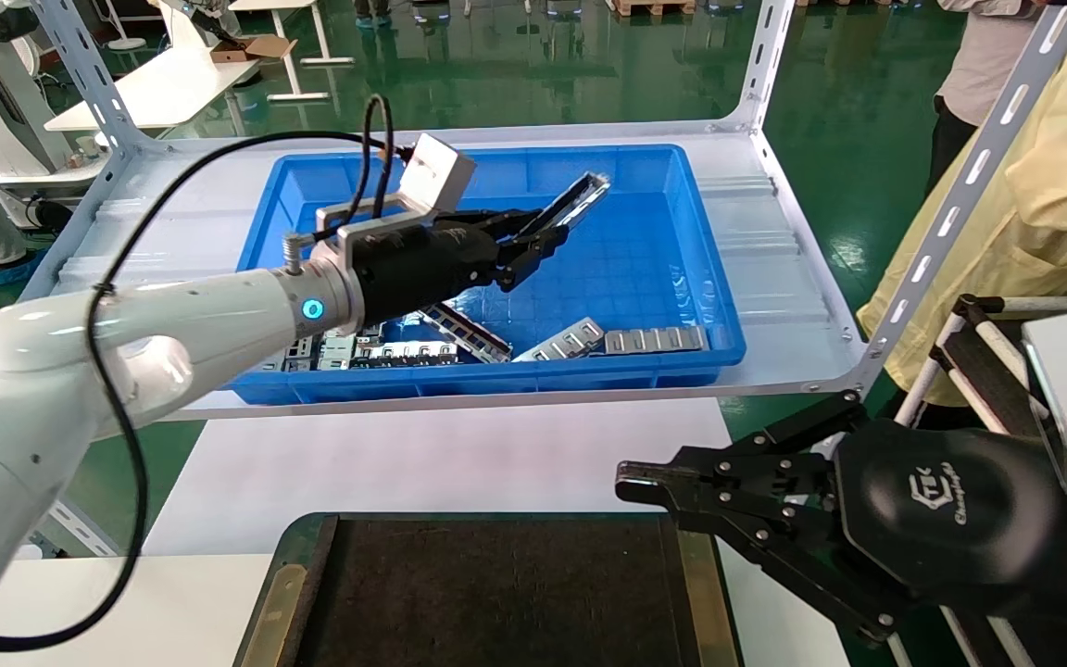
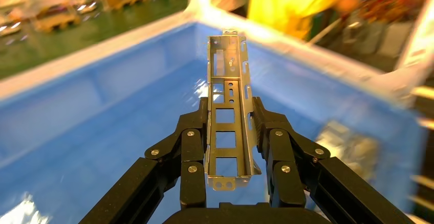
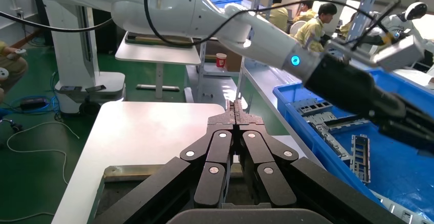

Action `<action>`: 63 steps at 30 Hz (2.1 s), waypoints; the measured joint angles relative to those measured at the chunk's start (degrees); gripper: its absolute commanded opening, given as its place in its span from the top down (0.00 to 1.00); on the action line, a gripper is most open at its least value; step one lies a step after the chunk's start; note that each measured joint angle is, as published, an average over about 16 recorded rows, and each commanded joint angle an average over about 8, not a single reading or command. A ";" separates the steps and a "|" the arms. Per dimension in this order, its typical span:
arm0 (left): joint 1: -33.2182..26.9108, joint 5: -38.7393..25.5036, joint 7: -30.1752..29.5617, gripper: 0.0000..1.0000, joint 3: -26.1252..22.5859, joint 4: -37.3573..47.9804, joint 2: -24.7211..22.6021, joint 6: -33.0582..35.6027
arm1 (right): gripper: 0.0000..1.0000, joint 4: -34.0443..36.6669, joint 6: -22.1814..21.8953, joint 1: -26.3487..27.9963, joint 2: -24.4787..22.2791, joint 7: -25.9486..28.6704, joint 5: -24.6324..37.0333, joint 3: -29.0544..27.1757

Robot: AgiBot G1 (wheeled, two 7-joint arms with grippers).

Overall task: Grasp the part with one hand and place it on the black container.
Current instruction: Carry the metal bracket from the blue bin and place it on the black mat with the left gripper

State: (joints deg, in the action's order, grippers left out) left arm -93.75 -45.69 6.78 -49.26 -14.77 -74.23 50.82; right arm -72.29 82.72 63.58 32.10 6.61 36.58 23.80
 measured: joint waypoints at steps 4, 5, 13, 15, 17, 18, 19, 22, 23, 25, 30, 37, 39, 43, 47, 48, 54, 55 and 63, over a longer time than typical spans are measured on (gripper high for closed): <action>-0.12 1.52 1.56 1.00 0.84 -0.09 2.03 7.02 | 1.00 0.00 0.00 0.00 0.00 0.00 0.00 0.00; -0.03 1.85 1.86 1.00 1.00 -0.30 2.62 8.82 | 1.00 0.00 0.00 0.00 0.00 0.00 0.00 0.00; 2.46 3.71 2.30 1.00 1.57 -4.89 7.80 20.38 | 1.00 0.00 0.00 0.00 0.00 0.00 0.00 0.00; 3.69 3.97 1.91 1.00 1.52 -7.06 9.16 22.20 | 1.00 0.00 0.00 0.00 0.00 0.00 0.00 0.00; 5.22 4.14 1.42 1.00 1.40 -9.62 10.54 23.45 | 1.00 0.00 0.00 0.00 0.00 0.00 0.00 0.00; 6.07 4.21 1.12 1.00 1.32 -11.01 11.21 23.81 | 1.00 0.00 0.00 0.00 0.00 0.00 0.00 0.00; 6.98 4.26 0.79 1.00 1.23 -12.47 11.86 24.02 | 1.00 0.00 0.00 0.00 0.00 0.00 0.00 0.00; 10.12 4.32 -0.39 1.00 0.89 -17.29 13.84 23.71 | 1.00 0.00 0.00 0.00 0.00 0.00 0.00 0.00; 11.29 4.32 -0.86 1.00 0.76 -19.02 14.50 23.32 | 1.00 0.00 0.00 0.00 0.00 0.00 0.00 0.01; 13.73 4.28 -1.80 1.00 0.48 -22.59 15.77 22.09 | 1.00 0.00 0.00 0.00 0.00 0.00 0.00 0.01; 20.68 3.96 -4.35 1.00 -0.32 -31.78 18.76 16.40 | 1.00 0.00 0.00 0.00 0.00 0.00 0.00 0.01; 31.05 3.12 -8.85 1.00 -1.73 -42.53 21.62 3.28 | 1.00 0.00 0.00 0.00 0.00 0.00 -0.01 0.01; 33.89 2.78 -10.15 1.00 -2.16 -44.84 21.90 -1.40 | 1.00 0.00 0.00 0.00 0.00 0.00 -0.01 0.01; 39.04 2.15 -12.82 1.00 -3.01 -48.37 21.63 -11.25 | 1.00 0.00 0.00 0.00 0.00 0.00 -0.01 0.01; 43.07 1.74 -15.46 1.00 -3.83 -50.47 20.28 -21.16 | 1.00 0.00 0.00 0.00 0.00 0.00 -0.01 0.01; 43.85 1.69 -16.07 1.00 -4.03 -50.79 19.79 -23.54 | 1.00 0.00 0.00 0.00 0.00 -0.01 -0.01 0.01; 47.05 1.78 -19.32 1.00 -5.23 -51.63 16.11 -36.20 | 1.00 0.00 0.00 0.00 0.00 -0.01 -0.01 0.01; 47.35 1.84 -19.78 1.00 -5.43 -51.60 15.43 -37.96 | 1.00 0.00 0.00 0.00 0.00 -0.01 -0.01 0.01; 48.66 2.53 -22.16 1.00 -6.76 -50.12 9.96 -49.30 | 1.00 0.00 0.00 0.00 0.00 -0.01 -0.01 0.01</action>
State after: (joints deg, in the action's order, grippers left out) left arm -45.09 -43.16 -15.38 -56.02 -64.88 -64.27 1.53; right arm -72.29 82.71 63.58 32.09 6.60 36.57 23.81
